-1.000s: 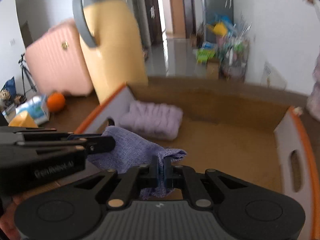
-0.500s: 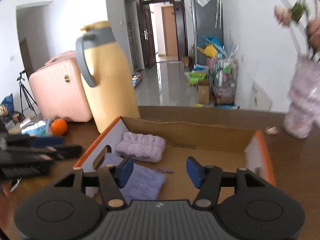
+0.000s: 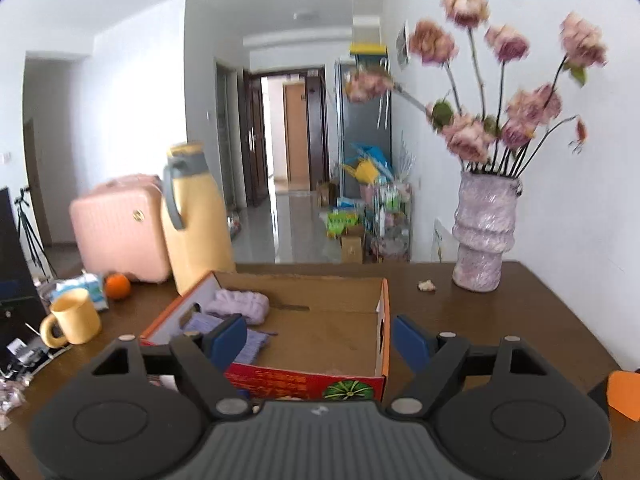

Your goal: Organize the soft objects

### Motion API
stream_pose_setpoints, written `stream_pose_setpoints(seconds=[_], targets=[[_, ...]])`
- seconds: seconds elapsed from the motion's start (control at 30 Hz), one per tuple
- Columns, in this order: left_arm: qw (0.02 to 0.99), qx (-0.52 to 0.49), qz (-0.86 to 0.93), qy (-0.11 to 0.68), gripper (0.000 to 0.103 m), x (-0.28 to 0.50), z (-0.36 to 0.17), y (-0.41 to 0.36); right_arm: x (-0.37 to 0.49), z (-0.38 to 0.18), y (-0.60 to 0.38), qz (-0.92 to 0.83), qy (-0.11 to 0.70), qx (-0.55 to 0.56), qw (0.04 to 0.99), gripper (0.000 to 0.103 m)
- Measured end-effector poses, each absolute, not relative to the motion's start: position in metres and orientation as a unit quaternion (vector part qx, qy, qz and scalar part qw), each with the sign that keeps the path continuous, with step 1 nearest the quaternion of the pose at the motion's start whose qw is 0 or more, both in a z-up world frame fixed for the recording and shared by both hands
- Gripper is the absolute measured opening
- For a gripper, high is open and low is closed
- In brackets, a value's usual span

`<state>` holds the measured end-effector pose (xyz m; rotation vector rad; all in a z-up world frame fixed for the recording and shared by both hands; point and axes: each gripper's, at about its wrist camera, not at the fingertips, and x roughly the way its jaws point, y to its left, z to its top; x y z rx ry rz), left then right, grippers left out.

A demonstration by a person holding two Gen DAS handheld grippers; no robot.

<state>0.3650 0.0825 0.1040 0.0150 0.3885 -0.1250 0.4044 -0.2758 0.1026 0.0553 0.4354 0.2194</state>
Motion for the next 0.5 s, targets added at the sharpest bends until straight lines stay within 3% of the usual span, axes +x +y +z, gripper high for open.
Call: stream_pose_setpoints(seconds=[0.1,0.27,0.5], targets=[[0.983,0.001,-0.050,0.176,0.103,0.329,0.102,0.086,0.355,0.093,-0.270,0.123,0.184,0.023,0.975,0.082],[0.986,0.051,-0.052,0.151,0.103,0.252,0.055,0.074,0.264,0.055,-0.254,0.151,0.161,-0.002,0.975,0.084],[0.990,0.023,-0.041,0.136,0.103,0.143,0.004,0.070,0.165,-0.010,-0.245,0.147,0.138,-0.021,0.979,0.084]])
